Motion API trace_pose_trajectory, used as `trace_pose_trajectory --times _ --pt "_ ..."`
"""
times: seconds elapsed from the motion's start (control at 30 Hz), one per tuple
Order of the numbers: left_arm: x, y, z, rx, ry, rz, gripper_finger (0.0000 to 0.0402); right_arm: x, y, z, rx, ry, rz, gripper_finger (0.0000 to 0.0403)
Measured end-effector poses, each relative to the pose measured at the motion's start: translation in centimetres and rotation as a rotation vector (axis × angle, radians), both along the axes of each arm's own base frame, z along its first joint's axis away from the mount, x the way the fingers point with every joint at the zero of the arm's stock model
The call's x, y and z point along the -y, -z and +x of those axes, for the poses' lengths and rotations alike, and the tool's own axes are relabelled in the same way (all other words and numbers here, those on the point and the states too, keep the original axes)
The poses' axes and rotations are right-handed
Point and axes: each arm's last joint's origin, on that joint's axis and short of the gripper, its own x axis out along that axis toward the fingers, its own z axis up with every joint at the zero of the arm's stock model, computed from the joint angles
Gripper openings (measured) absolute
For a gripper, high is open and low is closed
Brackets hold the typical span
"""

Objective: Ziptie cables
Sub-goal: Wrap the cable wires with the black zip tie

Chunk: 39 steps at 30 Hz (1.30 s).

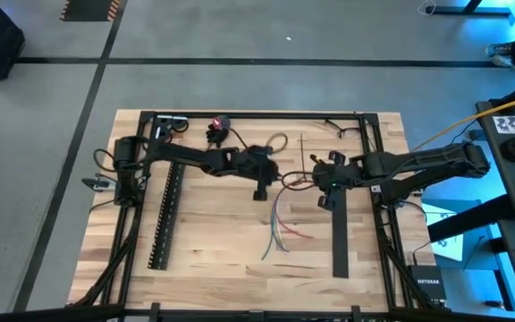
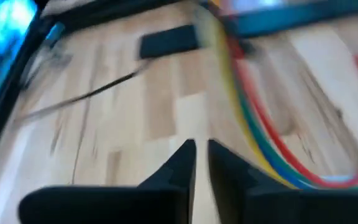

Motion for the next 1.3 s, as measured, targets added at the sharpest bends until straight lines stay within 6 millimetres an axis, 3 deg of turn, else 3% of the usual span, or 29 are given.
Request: trace_pose_trajectory --times 0.17,0.3,0.6,0.77,0.97,1.3 --pt "-1.0 -1.9 -0.7 0.071 -0.181 -0.241 0.0091 0.1 0.0 0.0 -0.001 0.008 -0.019 0.0036" --pt "-0.4 -2.2 -0.4 0.105 -0.161 -0.389 0.0135 0.1 0.0 0.0 -0.003 0.002 -0.029 0.0036" --pt "2.4 -2.6 1.1 0.280 -0.188 -0.403 0.0210 0.1 -0.1 0.2 0.014 -0.011 -0.037 0.0036" --pt "3.5 -1.4 2.0 0.301 -0.231 -0.340 0.0213 0.1 -0.3 0.5 0.051 -0.013 -0.043 0.0036" --pt "4.3 -1.4 3.4 0.326 -0.226 -0.348 0.0200 0.0 -0.3 0.6 0.063 -0.013 -0.042 0.0036" --pt "4.7 -0.9 3.6 0.322 -0.292 -0.234 0.0173 0.0 -0.5 0.9 0.106 -0.006 -0.055 0.0036"
